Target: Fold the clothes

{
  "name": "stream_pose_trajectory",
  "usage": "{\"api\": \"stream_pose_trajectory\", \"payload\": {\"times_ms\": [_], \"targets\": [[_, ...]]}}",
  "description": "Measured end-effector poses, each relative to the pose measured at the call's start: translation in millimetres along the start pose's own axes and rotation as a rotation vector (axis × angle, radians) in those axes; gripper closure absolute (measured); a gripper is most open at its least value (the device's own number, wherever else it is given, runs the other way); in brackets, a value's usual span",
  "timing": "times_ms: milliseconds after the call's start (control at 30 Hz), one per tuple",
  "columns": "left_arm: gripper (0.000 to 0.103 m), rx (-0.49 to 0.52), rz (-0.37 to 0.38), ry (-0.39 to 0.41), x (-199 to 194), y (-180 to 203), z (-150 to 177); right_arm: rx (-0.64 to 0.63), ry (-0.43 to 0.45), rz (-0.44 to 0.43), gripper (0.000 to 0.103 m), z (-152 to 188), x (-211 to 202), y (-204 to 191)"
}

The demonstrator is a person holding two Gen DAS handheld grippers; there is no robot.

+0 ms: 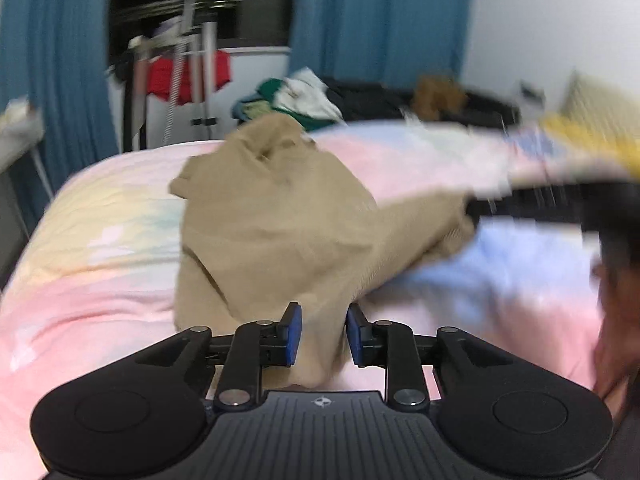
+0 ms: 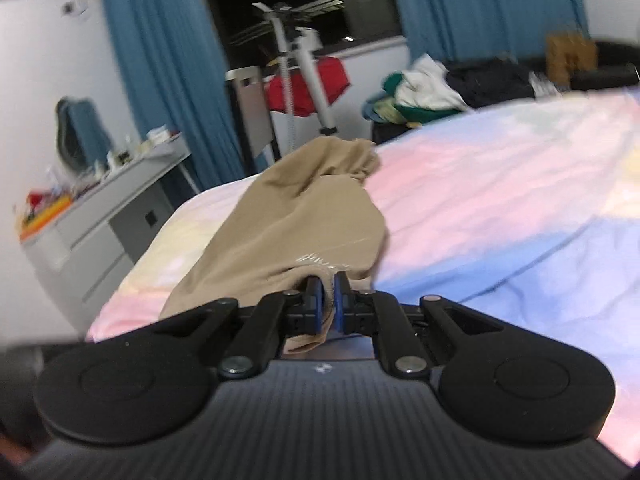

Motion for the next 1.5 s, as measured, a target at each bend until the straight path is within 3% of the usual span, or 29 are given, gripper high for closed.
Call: {"api": "stream_pose_trajectory", "payload": {"times_ms": [100, 200, 333, 400, 500, 667, 733, 767, 800, 867, 967, 1067, 1167, 1233, 1333, 1400, 1500], "targets": [[0.075, 0.112, -0.076, -0.04, 13.9, 20.2, 10.8, 0.096, -0.043, -0.015, 0.093, 0.6, 6.9, 20.2], [0.071, 0.149, -0.127, -0.057, 19.8, 26.8, 17.8, 0.164, -0.076, -0.02, 0.093, 3.5, 12.0, 33.2], [0.062, 0.149, -0.128, -0.034, 13.2, 32.3, 22.1, 0.168, -0.063, -0.031, 0.092, 6.8, 4.7, 31.7], [0.054, 0.174, -0.127, -0.005, 11.3, 35.7, 21.4, 0.146, -0.041, -0.03, 0.092, 3.9, 0.9, 27.1], [0.049, 0.219, -0.139, 0.031, 11.0, 46.1, 23.4, 0.135, -0.027, -0.054, 0.092, 1.0, -2.8, 24.0], [0.051, 0.17, -0.211, 0.039, 37.4, 51.1, 19.2, 0.129, -0.013, -0.088, 0.092, -2.2, -1.3, 18.9], [0.058, 0.158, -0.25, 0.039, 46.2, 48.2, 16.5, 0.117, -0.009, -0.092, 0.092, -2.1, -1.1, 16.0], [0.07, 0.143, -0.265, 0.042, 48.6, 45.5, 14.7, 0.106, -0.008, -0.089, 0.092, -1.8, -0.9, 14.7], [0.086, 0.111, -0.251, 0.041, 46.7, 40.0, 12.4, 0.097, -0.008, -0.083, 0.092, -1.2, -0.5, 13.8], [0.098, 0.021, -0.19, 0.042, 34.4, 26.0, 6.2, 0.083, -0.011, -0.066, 0.092, -0.3, 1.1, 12.6], [0.099, -0.104, -0.064, 0.107, -2.5, 3.7, -2.5, 0.052, -0.038, -0.027, 0.092, 3.4, 7.8, 10.3], [0.099, -0.23, 0.125, 0.173, -36.3, -23.2, -9.1, 0.016, -0.081, 0.01, 0.09, 8.6, 16.4, 7.0], [0.099, -0.334, 0.228, 0.213, -49.5, -48.0, -12.0, -0.004, -0.139, 0.017, 0.078, 15.8, 26.7, 3.5], [0.099, -0.391, 0.268, 0.208, -50.5, -61.8, -12.0, -0.023, -0.168, -0.005, 0.072, 20.3, 31.3, -1.5], [0.099, -0.426, 0.284, 0.202, -52.9, -73.3, -10.0, -0.115, -0.142, -0.057, 0.061, 22.1, 26.4, -19.0], [0.099, -0.431, 0.284, 0.196, -55.2, -77.9, -8.8, -0.175, -0.096, -0.071, 0.036, 23.1, 20.4, -32.5], [0.099, -0.423, 0.267, 0.196, -56.8, -79.3, -7.9, -0.208, -0.04, -0.008, 0.035, 24.7, 21.8, -43.8]]}}
Point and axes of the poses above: each gripper's, at about its wrist camera, not at the fingertips, and x roughly the way its jaws point, y to its right, z to its underside, the point moved 2 cm from there along x, roughly the way its jaws point, and after that the axes turned 13 degrees about -y, right-handed, at the moved point
